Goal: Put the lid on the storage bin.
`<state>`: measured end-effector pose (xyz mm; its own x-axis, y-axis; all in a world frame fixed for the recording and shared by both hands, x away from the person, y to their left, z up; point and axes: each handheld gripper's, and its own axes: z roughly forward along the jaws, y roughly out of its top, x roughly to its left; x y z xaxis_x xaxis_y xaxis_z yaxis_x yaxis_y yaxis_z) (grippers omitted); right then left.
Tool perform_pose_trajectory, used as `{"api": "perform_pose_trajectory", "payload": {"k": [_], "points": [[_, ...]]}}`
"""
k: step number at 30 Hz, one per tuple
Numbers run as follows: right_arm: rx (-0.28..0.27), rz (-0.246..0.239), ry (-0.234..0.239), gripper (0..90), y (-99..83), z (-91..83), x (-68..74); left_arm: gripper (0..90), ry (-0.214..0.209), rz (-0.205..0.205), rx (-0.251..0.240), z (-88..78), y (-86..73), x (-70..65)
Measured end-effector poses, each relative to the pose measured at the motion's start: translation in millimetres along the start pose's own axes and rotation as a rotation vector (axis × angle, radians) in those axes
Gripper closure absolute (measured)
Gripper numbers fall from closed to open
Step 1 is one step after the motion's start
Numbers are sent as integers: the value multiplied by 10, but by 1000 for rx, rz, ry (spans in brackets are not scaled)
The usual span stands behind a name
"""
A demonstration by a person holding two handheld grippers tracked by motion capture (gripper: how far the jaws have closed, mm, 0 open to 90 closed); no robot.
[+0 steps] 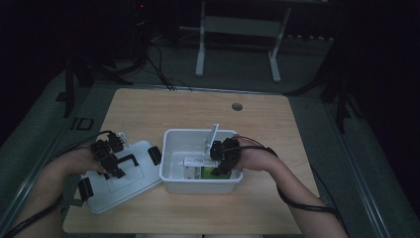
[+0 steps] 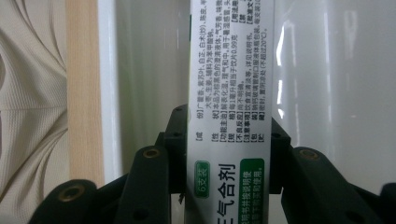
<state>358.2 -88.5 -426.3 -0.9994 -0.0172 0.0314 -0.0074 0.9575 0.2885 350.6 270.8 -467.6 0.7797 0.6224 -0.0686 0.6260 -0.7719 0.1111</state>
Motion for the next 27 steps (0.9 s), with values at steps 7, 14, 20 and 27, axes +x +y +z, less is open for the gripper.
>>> {"api": "perform_pose_trajectory", "payload": {"k": [7, 14, 20, 27], "points": [[26, 6, 6, 640, 31, 131, -22, 258, 4, 6, -3, 12, -3, -3], [46, 21, 19, 639, 71, 229, -42, 272, 13, 4, -12, -8, -2, -2], [66, 21, 23, 639, 85, 299, -52, 272, 12, 6, -7, 12, -6, 0], [84, 31, 31, 634, 64, 357, -61, 273, 7, 4, -2, 33, 6, -7]]}}
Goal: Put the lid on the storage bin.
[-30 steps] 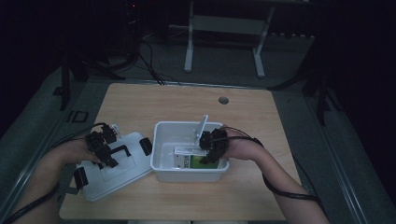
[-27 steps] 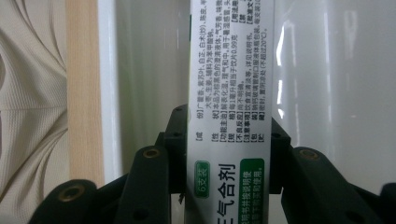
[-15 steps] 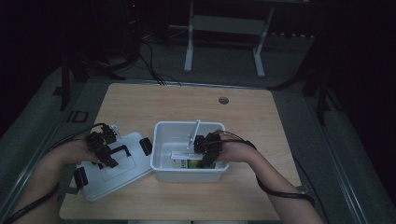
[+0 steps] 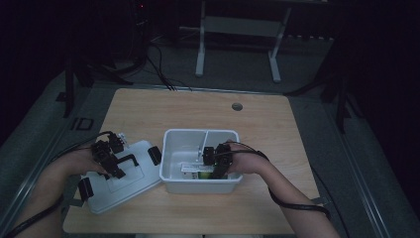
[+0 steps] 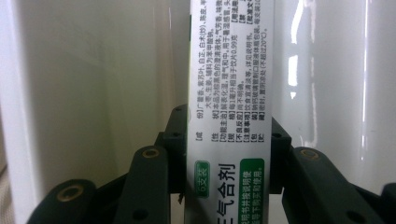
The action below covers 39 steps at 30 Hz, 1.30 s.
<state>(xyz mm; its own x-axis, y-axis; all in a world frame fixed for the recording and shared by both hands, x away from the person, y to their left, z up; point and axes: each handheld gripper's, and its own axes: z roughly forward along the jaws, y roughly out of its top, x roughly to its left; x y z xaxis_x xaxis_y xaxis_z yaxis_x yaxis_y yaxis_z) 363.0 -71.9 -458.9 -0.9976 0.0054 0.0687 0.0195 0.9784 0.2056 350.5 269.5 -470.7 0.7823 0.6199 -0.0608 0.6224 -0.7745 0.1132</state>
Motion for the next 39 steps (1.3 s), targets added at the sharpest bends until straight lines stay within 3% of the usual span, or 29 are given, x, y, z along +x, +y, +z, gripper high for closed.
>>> {"api": "perform_pose_trajectory", "payload": {"k": [10, 25, 28, 39], "points": [[16, 5, -7, 606, -16, -2, -1, 272, 0, 1, -5, -25, 29, -13], [-109, 22, 3, 584, -146, -375, 5, 273, -6, 6, 6, -37, 47, -27], [-131, 37, -11, 585, -203, -455, -17, 272, -1, 17, 20, -38, 57, -39], [-223, 80, -87, 559, -499, -785, -11, 272, 8, -6, 0, -69, 41, -26]]}}
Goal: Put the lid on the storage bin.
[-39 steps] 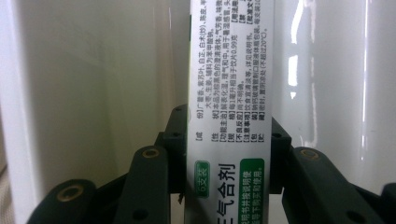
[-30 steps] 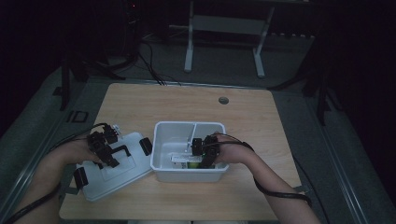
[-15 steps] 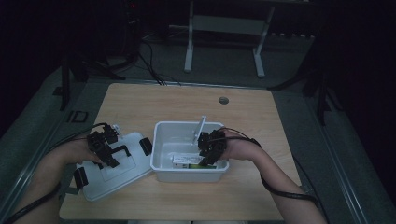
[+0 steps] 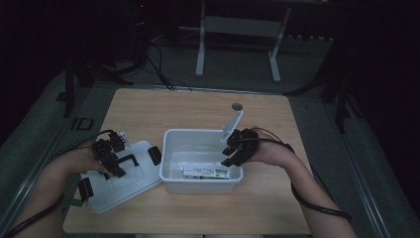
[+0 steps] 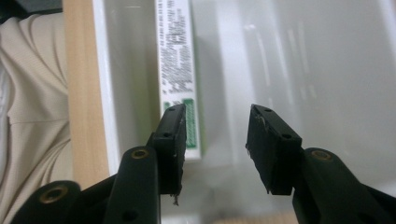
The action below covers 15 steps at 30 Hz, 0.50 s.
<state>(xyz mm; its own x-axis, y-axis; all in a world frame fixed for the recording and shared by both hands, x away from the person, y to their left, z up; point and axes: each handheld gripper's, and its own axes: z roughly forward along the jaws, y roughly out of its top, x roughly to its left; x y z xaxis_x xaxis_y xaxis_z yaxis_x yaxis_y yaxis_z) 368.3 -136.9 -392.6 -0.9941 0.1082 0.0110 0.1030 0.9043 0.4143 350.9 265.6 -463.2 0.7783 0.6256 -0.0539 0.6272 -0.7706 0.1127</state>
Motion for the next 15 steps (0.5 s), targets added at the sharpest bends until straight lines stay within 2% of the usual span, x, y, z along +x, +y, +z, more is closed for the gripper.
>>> {"api": "perform_pose_trajectory", "payload": {"k": [6, 9, 15], "points": [[-53, 49, -48, 481, -192, -155, -47, 273, -14, 9, 14, 29, 23, -10], [-79, 67, -71, 418, -289, -196, -74, 273, -5, 16, 15, 43, 31, -16], [-132, 132, -98, 331, -483, -227, -130, 273, -10, 18, -12, 39, 27, -17]]}}
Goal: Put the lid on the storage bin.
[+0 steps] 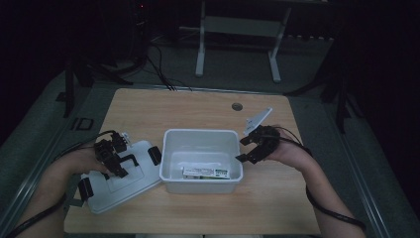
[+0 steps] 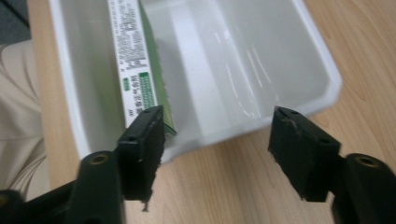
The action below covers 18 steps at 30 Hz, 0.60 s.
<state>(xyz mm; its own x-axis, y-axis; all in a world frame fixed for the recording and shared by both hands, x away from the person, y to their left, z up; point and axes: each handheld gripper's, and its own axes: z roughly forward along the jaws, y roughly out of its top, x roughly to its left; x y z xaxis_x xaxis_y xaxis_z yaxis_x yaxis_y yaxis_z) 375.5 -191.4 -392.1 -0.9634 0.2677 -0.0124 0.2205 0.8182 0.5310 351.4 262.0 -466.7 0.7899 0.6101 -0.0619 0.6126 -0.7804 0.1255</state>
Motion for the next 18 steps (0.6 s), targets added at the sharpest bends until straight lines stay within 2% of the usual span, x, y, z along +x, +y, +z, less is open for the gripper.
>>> {"api": "perform_pose_trajectory", "payload": {"k": [2, 6, 7, 10, 13, 15, 18], "points": [[-17, 22, -13, 286, -77, 2, -28, 285, -2, -3, 5, 5, -5, 10], [-40, 39, -6, 250, -187, 20, -48, 319, 1, -1, 13, 8, -20, 18], [-57, 52, 8, 224, -288, 37, -63, 326, 2, -9, 10, 4, -24, 22], [-79, 77, 6, 207, -405, 44, -90, 337, 7, -10, 4, -4, -34, 37], [-106, 74, -14, 191, -543, 46, -103, 410, 0, -3, -2, -8, -47, 38], [-127, 100, 4, 176, -651, 63, -128, 436, 9, 8, 1, -9, -55, 37], [-117, 142, -34, 192, -800, 101, -156, 448, 22, 15, 4, -12, -61, 45]]}}
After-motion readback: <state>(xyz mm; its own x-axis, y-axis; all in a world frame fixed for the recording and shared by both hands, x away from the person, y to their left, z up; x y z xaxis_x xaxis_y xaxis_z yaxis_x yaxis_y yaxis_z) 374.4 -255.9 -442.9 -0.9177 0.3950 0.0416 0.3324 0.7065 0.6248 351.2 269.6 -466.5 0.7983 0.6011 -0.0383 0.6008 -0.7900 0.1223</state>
